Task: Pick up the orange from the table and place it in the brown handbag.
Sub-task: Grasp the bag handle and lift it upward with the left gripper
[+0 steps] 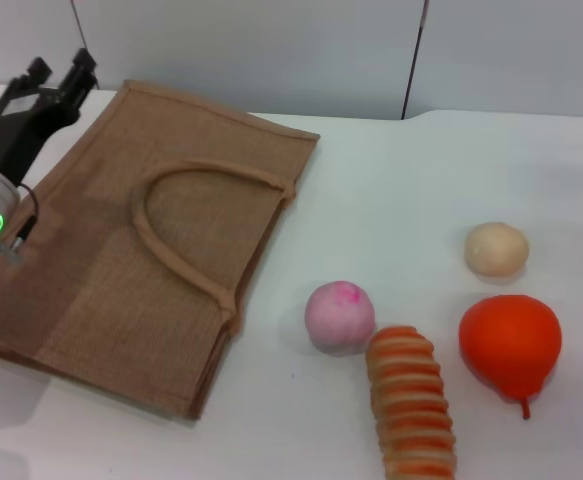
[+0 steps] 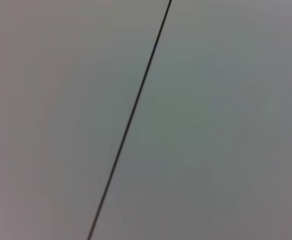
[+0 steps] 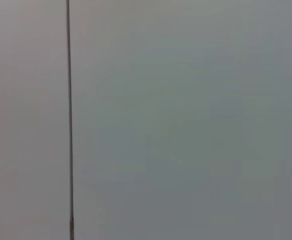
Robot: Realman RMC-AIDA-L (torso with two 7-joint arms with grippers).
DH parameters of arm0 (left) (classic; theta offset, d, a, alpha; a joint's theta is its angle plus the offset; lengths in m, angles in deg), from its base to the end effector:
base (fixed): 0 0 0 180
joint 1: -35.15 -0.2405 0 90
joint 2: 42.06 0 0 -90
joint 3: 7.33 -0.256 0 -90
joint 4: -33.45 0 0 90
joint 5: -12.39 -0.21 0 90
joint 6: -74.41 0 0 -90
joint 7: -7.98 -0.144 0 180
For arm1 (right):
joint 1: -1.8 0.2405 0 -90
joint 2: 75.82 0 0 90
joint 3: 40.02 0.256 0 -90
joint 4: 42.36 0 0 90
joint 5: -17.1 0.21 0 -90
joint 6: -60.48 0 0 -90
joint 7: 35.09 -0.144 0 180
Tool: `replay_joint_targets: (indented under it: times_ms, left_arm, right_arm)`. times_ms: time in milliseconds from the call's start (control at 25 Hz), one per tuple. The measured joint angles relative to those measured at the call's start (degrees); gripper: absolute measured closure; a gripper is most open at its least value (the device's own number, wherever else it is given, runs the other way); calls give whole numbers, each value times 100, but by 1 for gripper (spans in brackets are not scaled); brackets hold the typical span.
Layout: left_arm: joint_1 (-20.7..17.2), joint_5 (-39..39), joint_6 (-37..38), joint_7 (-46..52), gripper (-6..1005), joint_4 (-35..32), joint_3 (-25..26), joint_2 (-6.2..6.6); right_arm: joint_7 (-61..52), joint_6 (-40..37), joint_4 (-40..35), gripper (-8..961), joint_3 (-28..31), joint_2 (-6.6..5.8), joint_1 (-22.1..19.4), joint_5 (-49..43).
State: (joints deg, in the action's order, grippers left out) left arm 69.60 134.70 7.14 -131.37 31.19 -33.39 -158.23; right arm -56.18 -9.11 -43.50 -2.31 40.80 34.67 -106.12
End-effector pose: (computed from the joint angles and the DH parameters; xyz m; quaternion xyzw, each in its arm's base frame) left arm -0.3152 0.3819 0.0331 -0.6505 -0.3265 -0.4294 0.5346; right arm 0.3229 0.3651 0.0217 -0.7047 0.2203 0.3298 0.5883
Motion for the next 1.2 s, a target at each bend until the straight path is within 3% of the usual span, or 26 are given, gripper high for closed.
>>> replay_joint_targets:
  times_ms: [320, 640, 1200]
  left_arm:
    - [217, -1188, 752, 1352, 366, -319, -24, 83]
    - [359, -2549, 1635, 2930, 382, -1072, -21, 22]
    - [498, -5044, 1886, 5842, 410, -2253, -22, -2]
  right_arm:
    - [14, 52, -11, 208, 0, 0, 5, 0]
    - [16, 66, -35, 209, 0, -5, 2, 0]
    - [19, 206, -51, 209, 0, -9, 5, 0]
